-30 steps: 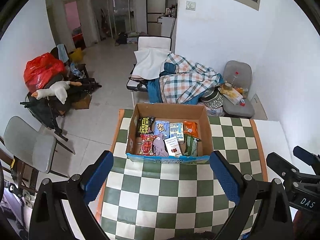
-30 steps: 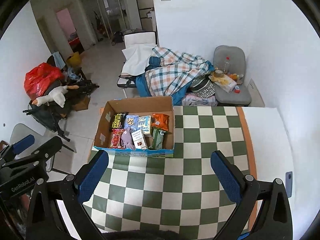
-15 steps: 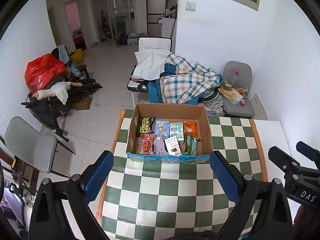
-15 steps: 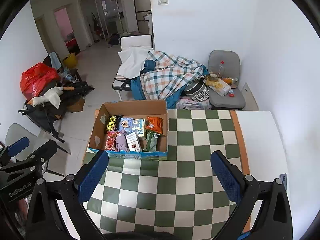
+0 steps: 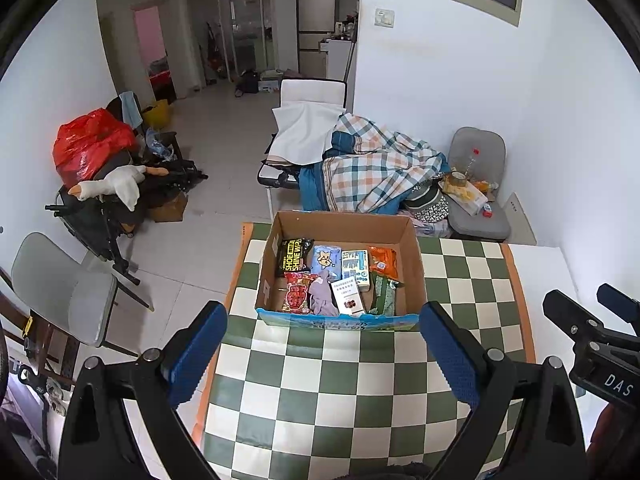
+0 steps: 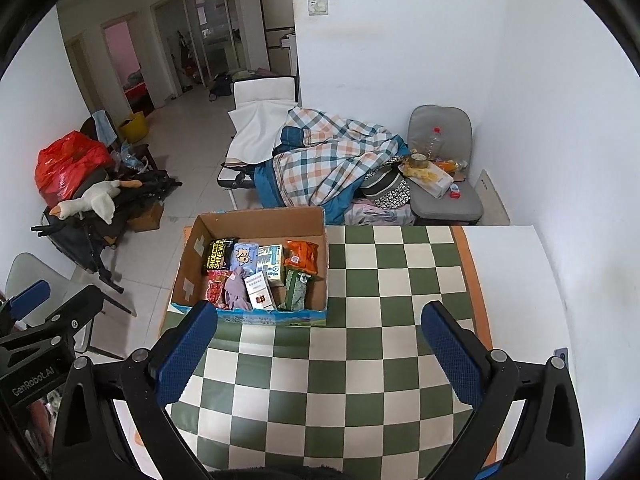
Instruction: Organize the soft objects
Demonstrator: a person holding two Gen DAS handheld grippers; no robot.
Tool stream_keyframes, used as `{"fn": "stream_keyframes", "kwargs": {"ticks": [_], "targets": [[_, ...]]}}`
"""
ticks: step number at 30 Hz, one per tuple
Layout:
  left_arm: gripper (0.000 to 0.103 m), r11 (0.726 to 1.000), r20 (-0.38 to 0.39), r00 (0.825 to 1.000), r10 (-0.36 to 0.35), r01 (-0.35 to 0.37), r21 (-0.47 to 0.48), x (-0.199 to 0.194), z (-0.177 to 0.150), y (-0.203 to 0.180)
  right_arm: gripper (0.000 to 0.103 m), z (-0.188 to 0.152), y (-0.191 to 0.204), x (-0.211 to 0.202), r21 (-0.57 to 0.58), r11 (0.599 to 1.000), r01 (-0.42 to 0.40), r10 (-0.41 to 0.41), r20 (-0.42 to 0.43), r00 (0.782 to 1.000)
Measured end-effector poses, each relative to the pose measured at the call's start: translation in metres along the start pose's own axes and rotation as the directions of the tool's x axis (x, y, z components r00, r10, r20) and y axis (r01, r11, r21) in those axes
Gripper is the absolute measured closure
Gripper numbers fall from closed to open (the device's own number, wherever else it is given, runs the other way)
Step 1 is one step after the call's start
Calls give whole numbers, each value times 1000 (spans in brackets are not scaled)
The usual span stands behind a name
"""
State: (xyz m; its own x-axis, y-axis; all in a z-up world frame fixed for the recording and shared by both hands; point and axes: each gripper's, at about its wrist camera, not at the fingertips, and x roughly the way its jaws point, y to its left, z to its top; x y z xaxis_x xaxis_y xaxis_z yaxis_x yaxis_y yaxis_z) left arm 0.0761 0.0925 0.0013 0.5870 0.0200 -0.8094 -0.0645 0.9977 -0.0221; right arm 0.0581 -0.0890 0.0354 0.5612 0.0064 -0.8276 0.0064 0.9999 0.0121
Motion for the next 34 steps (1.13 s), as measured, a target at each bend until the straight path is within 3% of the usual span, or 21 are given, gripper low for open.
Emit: {"fn": "stream_keyframes", "kwargs": {"ticks": [34], "targets": [[5,1000,13,1000,10,-10,-10,-5,2,-3,0,-2,0,-1,0,1000,4,-4,6,1000]]}}
